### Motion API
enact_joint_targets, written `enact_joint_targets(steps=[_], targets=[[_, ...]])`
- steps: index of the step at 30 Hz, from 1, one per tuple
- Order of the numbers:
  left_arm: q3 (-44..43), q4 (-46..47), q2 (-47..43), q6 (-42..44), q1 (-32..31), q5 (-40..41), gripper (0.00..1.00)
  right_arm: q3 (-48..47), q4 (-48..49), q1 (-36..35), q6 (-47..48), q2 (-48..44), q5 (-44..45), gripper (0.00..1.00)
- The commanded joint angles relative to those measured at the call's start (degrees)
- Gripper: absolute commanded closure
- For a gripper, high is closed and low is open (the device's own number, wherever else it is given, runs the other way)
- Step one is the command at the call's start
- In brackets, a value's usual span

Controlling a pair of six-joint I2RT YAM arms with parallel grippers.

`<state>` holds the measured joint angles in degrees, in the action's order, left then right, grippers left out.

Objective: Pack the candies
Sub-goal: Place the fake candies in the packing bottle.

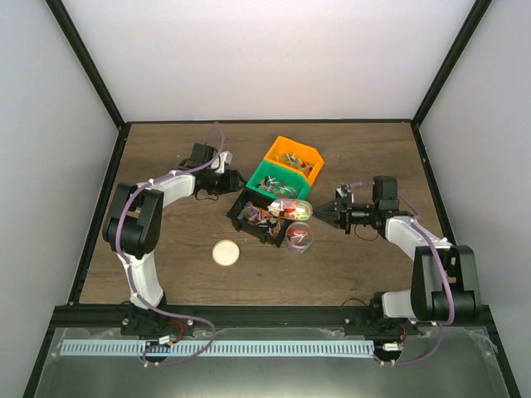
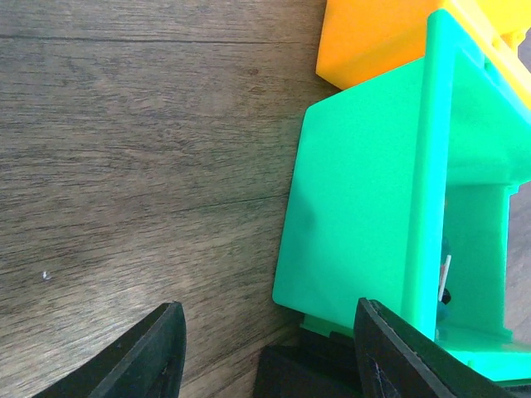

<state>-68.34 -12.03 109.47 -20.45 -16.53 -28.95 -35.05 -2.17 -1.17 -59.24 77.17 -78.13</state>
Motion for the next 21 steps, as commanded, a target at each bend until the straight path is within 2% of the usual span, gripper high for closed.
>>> enact_joint_targets(steps=[1,14,21], targets=[[0.65,1.69,0.05,-0.29,-0.52,-2.11,0.43,1.37,2.42,0.68,-0.44,-0.65,-2.11,0.99],[0.67,1.92,0.09,-0.29,-0.52,-2.45,0.43,3.55,5.17,1.09,-0.88,-0.14,-2.81,0.99],[0.74,2.16,0.32,-0.71,-0.52,-2.79,0.43,7.59,5.43,5.72,-0.80,-3.81,-4.84,0.99]])
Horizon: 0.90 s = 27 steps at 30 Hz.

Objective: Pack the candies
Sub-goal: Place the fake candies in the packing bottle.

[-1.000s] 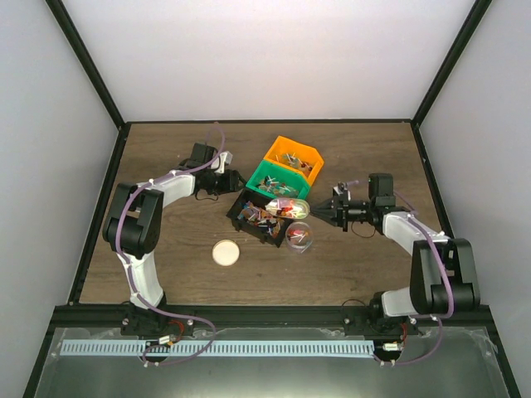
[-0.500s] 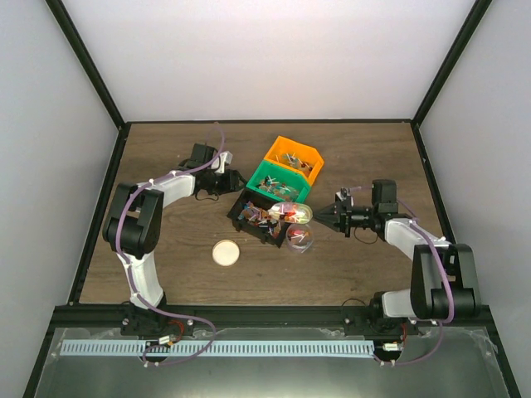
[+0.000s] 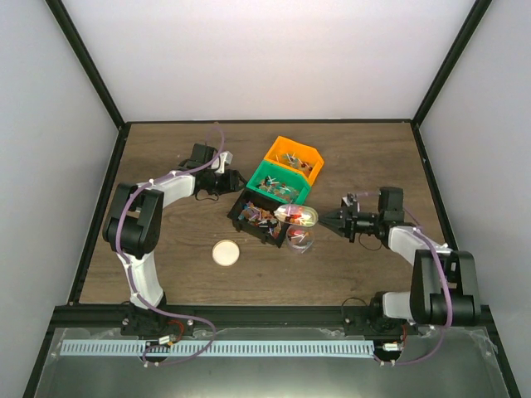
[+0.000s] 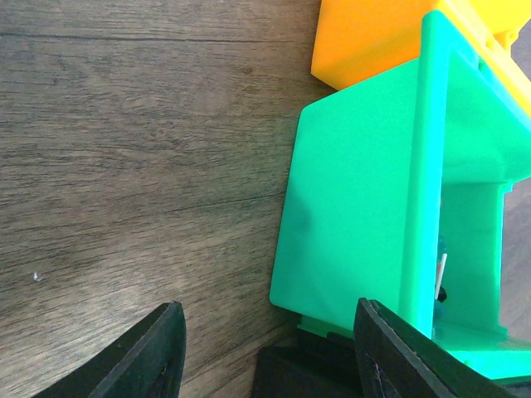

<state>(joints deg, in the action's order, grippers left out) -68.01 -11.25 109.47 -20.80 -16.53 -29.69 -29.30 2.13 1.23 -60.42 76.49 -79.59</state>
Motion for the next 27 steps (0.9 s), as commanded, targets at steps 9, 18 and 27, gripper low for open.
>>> enact_joint_targets(steps=[9,18,27], targets=[[1.23,2.50,0.53,-1.60,-0.60,-2.36,0.43,3.98,-11.78,9.35,8.65,-9.17,-4.00,0.99],[1.57,2.81,0.33,-1.69,-0.62,-2.74,0.43,9.20,-23.23,14.59,15.78,-15.81,-4.39,0.99],[1.78,2.98,0.33,-1.94,-0.69,-3.00,0.43,11.05,-27.97,16.04,15.43,-22.24,-1.63,0.99]])
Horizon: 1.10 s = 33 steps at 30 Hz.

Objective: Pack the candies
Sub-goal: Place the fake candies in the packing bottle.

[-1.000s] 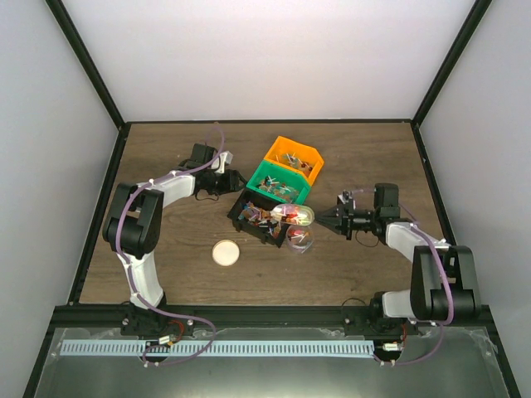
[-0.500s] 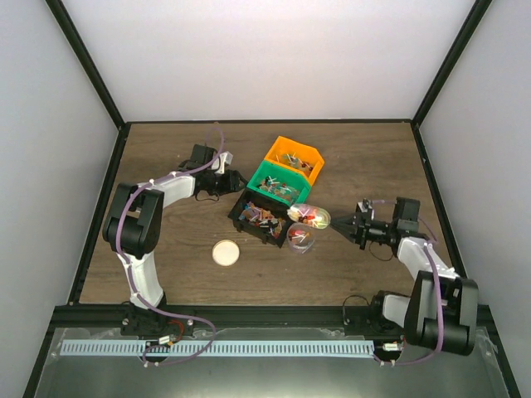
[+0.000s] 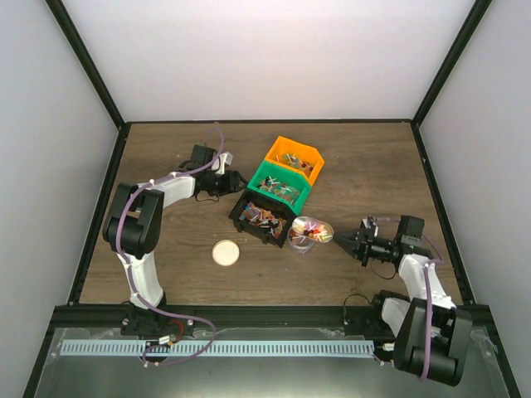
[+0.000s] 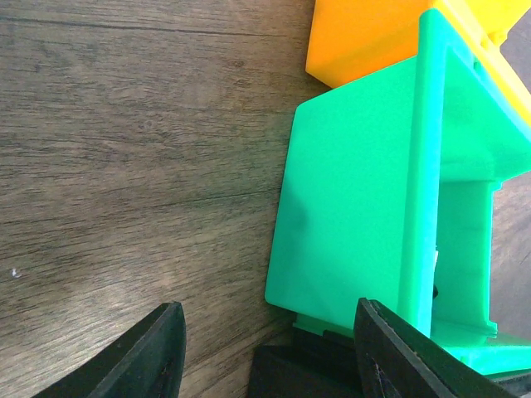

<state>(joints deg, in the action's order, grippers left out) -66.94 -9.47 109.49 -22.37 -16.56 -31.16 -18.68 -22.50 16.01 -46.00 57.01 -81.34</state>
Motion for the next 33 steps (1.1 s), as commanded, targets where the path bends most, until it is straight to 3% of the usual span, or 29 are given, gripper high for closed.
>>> enact_joint_targets(steps=[1,13,21,33], targets=[[0.83,1.41,0.29,-0.46,-0.67,-1.54,0.43,0.60,-3.69,1.38,1.00,-3.31,0.47,0.99],[0.94,2.16,0.28,-1.21,-0.67,-2.68,0.43,-1.25,-15.38,3.24,8.04,-4.01,7.19,0.99],[0.43,2.81,0.78,-2.04,-0.67,-3.73,0.43,-8.49,-28.23,3.26,15.11,-2.86,16.56,0.99],[-0.17,1.84,-0.38,-1.37,-0.67,-3.30,0.43,-15.26,-38.09,3.32,19.52,-2.26,23.51,0.99]])
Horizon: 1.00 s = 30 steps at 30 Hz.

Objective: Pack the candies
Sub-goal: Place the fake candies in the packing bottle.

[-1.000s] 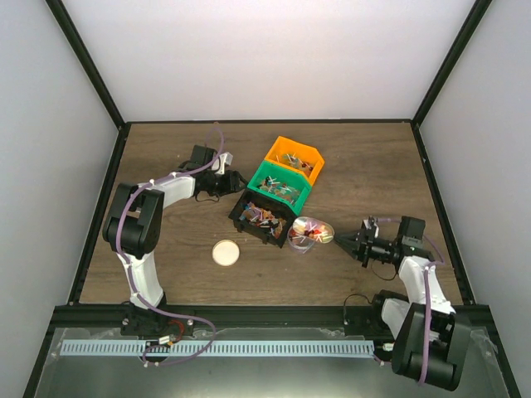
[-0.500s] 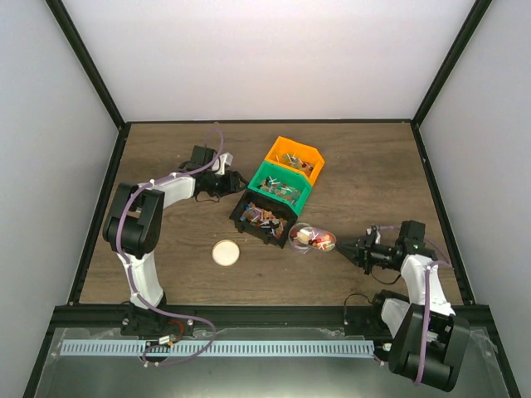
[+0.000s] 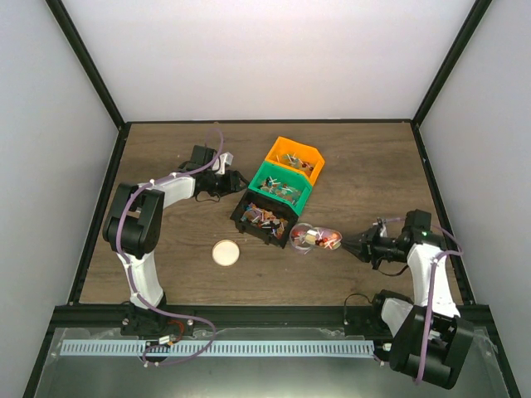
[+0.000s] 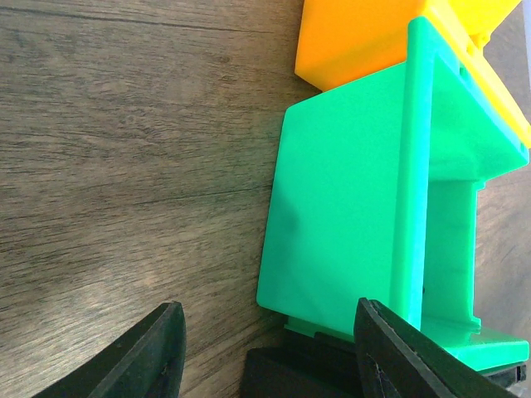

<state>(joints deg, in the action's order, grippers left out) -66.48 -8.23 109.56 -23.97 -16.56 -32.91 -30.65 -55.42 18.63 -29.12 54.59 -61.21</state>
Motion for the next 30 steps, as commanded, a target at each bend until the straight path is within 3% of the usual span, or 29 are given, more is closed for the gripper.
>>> enact_joint_targets(steps=[1,30], targets=[[-0.66,0.67,-0.44,0.23,-0.66,-1.55,0.43,-3.91,-5.83,0.67,2.96,0.17,4.09,0.99],[-1.37,0.76,0.55,-0.17,-0.41,-2.79,0.43,-14.53,-16.33,0.63,7.36,4.56,11.34,0.99]])
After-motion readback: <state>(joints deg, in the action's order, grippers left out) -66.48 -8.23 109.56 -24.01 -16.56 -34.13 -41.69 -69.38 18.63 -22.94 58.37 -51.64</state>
